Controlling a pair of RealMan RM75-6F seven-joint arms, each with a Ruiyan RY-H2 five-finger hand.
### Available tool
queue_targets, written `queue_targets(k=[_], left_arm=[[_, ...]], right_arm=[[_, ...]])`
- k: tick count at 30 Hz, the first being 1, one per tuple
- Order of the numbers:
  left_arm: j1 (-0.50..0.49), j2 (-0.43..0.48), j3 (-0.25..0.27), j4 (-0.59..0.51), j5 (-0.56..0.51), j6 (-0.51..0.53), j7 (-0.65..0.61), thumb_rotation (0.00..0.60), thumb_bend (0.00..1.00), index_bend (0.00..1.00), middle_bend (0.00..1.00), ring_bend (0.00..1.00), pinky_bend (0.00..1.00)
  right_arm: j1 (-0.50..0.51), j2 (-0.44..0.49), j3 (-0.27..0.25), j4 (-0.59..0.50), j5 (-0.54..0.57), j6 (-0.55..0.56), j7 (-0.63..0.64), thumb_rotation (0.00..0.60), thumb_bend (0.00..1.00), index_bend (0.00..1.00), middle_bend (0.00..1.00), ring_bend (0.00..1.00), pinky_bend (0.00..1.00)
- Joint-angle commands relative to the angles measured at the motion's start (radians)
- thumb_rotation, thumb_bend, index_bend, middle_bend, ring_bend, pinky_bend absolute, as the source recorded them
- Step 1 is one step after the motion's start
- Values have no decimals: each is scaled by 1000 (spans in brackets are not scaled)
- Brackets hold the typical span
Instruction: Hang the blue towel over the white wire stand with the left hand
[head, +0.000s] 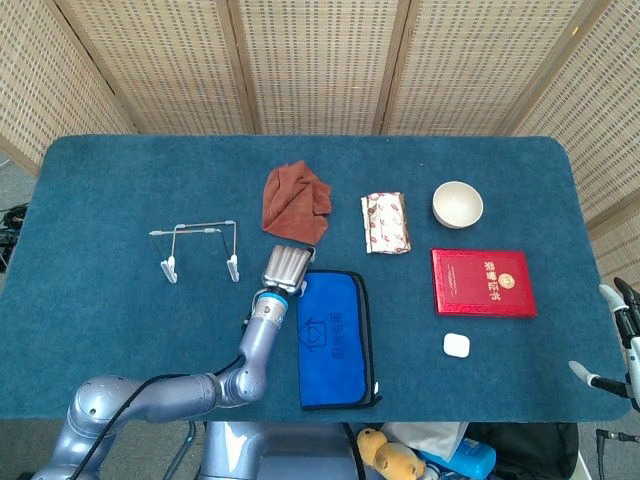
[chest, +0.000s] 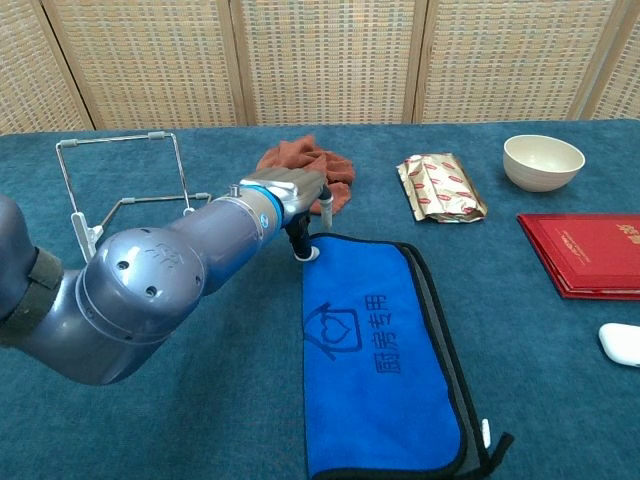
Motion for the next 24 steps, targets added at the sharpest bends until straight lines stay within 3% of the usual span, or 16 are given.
queue_targets(k=[1, 24], left_arm=[[-1, -8, 5, 12, 2, 2, 1, 600, 350, 352, 789, 861, 829], [10, -25, -1, 25, -26, -20, 2, 600, 352, 383, 789, 861, 829]], right_arm=[[0, 1, 1, 1, 1, 0, 4, 600, 0, 22, 0, 0, 0], [-3, 5, -3, 0, -9, 9, 15, 600, 0, 22, 0, 0, 0]])
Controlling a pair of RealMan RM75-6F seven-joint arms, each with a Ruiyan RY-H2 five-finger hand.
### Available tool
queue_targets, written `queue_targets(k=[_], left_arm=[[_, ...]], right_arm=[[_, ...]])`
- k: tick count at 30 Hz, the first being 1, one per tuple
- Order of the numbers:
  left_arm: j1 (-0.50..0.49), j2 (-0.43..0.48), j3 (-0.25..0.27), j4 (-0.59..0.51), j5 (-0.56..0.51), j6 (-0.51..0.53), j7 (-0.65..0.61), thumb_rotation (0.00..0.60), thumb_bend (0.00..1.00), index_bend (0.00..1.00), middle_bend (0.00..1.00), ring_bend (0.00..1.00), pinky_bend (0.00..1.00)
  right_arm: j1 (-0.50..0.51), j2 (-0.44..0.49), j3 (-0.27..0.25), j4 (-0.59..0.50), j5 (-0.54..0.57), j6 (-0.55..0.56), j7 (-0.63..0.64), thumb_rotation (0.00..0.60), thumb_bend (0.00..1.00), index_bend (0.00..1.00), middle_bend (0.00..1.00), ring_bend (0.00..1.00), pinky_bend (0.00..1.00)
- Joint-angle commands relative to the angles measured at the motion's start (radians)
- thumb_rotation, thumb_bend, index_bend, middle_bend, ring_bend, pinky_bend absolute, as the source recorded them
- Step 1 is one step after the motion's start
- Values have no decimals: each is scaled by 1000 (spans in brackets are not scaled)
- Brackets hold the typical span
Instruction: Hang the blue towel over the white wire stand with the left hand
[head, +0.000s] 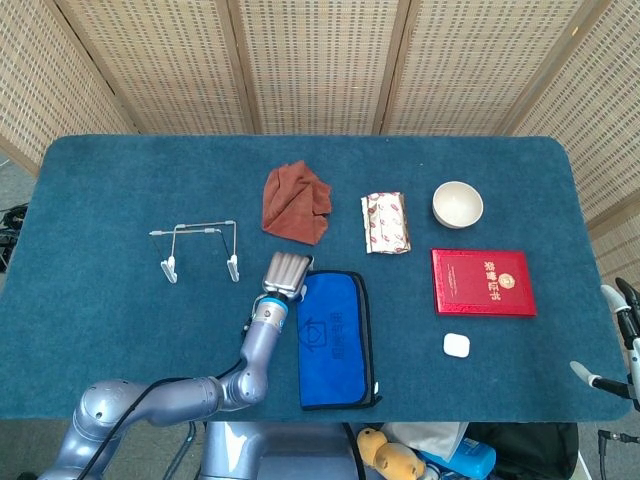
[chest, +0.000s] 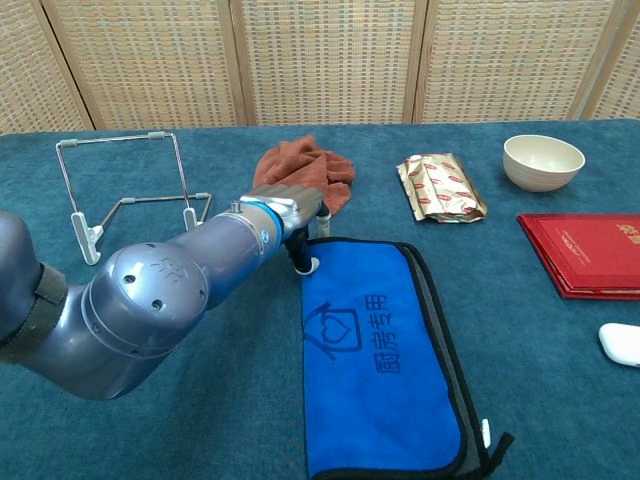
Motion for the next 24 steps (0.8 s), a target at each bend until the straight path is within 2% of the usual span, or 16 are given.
queue_targets(k=[1, 8, 13, 18, 24], left_arm=[[1, 1, -1, -4, -4, 0, 2, 600, 352, 386, 789, 861, 829], [2, 3, -5, -15, -19, 2, 11, 600, 352, 408, 789, 861, 829], [0, 11, -10, -37, -42, 12, 32, 600, 351, 542, 791, 861, 829], [-2, 20, -14, -60, -64, 20, 49, 600, 351, 614, 798, 861, 829], [-3, 26, -12, -79, -68, 31, 53, 600, 352, 647, 801, 861, 829]], right_arm=[[-1, 1, 0, -1, 0, 1, 1, 600, 0, 22, 0, 0, 0], [-2, 3, -2, -1, -4, 3, 8, 600, 0, 22, 0, 0, 0], [-2, 4, -3, -1, -7, 6, 12, 600, 0, 22, 0, 0, 0], [-3, 6, -3, 0, -7, 7, 16, 600, 0, 22, 0, 0, 0], [-3, 6, -4, 0, -9, 7, 17, 600, 0, 22, 0, 0, 0]])
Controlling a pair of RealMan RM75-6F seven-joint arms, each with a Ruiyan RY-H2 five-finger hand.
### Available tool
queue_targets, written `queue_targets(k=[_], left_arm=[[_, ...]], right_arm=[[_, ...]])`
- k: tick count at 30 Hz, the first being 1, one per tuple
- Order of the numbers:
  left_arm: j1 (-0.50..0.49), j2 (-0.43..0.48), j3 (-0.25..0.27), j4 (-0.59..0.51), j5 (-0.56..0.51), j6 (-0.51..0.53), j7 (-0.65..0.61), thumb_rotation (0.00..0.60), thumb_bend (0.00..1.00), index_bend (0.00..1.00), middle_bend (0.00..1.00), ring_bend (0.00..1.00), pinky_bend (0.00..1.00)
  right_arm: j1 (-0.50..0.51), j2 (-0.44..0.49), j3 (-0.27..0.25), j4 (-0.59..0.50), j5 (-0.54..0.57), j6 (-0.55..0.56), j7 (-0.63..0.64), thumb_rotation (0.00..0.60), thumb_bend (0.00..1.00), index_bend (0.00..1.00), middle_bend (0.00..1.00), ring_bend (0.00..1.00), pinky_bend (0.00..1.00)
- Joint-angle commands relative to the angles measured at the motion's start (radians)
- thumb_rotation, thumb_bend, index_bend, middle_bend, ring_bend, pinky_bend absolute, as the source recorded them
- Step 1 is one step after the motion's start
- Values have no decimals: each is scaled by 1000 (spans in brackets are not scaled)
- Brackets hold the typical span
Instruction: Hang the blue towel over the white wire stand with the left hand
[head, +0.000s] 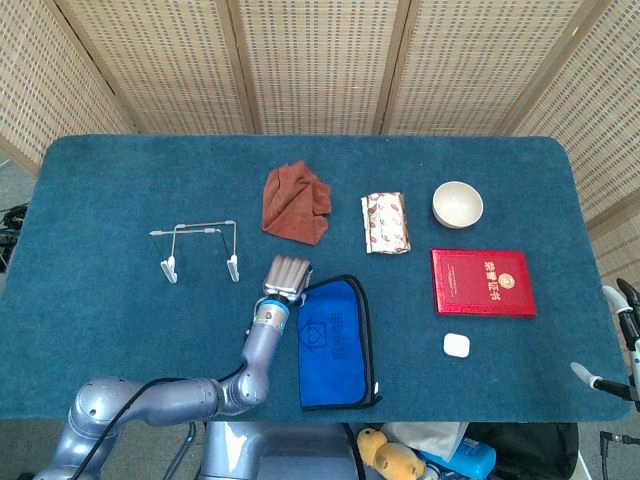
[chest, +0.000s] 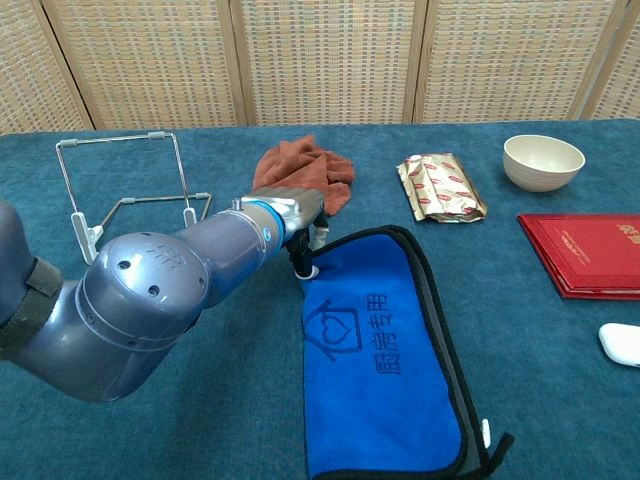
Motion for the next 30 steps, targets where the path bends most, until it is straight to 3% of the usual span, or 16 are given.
queue_targets(k=[1, 9, 18, 30], left_arm=[[-1, 1, 1, -4, -1, 5, 2, 600, 352, 655, 801, 861, 829], [-1, 3, 9, -5, 12, 11, -5, 600, 370, 660, 801, 861, 828], [8, 9, 23, -11, 52, 9, -34, 600, 635, 675, 803, 861, 827], [20, 125, -6, -186, 127, 92, -46, 600, 637, 779, 827, 864, 832]], right_arm=[[0, 0, 0, 0, 0, 0, -1, 600, 0, 22, 0, 0, 0], [-1, 1, -1, 0, -2, 2, 0, 600, 0, 22, 0, 0, 0], [-1, 0, -2, 0, -4, 3, -2, 600, 0, 22, 0, 0, 0], [-4, 5, -4, 0, -9, 9, 13, 600, 0, 22, 0, 0, 0]])
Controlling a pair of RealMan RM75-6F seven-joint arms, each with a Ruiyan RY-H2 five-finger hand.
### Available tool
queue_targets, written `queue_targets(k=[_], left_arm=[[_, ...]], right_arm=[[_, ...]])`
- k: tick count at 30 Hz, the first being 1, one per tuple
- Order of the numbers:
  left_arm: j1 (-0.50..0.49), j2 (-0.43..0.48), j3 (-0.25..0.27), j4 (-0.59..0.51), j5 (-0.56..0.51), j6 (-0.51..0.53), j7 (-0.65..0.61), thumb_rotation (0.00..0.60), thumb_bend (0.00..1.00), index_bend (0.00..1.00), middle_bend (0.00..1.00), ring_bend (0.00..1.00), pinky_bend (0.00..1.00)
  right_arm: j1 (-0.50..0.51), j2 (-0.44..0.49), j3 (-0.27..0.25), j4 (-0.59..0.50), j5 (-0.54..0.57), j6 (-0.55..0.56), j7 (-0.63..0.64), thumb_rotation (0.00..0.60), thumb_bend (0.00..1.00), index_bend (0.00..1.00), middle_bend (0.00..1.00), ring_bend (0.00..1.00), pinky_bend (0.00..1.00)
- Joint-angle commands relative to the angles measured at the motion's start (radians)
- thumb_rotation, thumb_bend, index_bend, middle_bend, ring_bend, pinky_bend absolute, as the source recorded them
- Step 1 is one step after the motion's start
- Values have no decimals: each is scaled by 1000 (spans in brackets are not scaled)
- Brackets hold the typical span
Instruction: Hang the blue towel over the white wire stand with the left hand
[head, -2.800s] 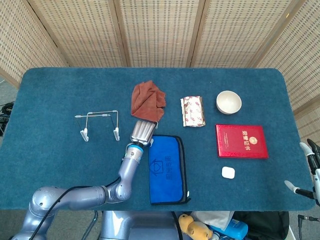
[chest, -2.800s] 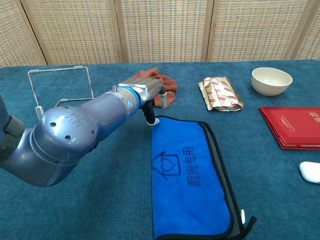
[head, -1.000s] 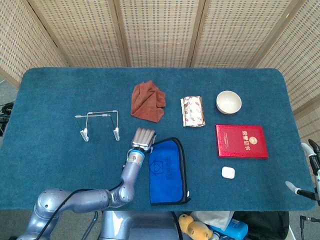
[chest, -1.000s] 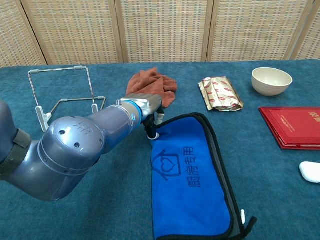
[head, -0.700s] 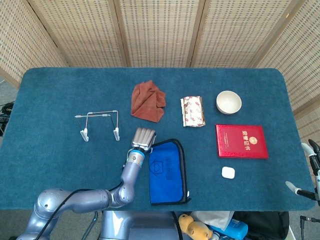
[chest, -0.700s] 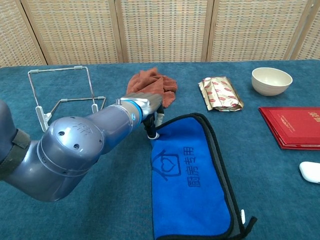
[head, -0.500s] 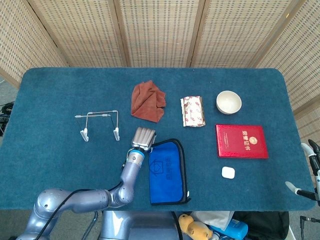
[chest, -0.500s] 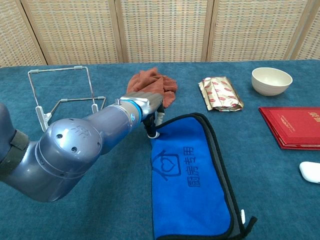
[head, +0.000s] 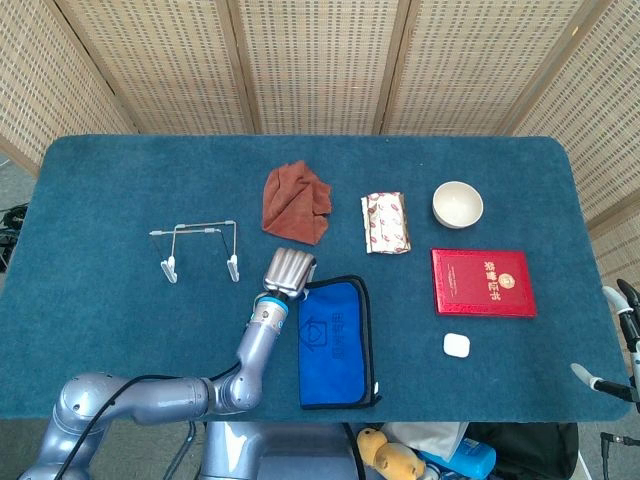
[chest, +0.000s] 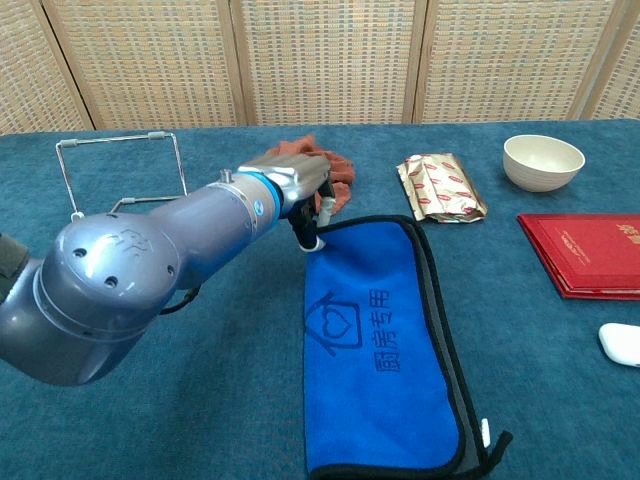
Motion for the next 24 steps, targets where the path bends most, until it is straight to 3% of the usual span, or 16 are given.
queue_targets(k=[1, 15, 24], left_arm=[[2, 56, -24, -70, 20, 38, 5, 600, 637, 780, 828, 864, 832], [6, 297, -143, -303, -38, 133, 27, 600, 636, 789, 836, 867, 833], [51, 472, -153, -399, -45, 150, 2, 600, 635, 793, 840, 871, 833]], right_arm=[[0, 1, 0, -1, 0, 1, 3, 600, 0, 22, 0, 0, 0], [-1, 2, 0, -6, -4, 4, -1, 600, 0, 23, 0, 0, 0], [0, -1, -2, -1, -4, 2, -10, 600, 0, 22, 0, 0, 0]])
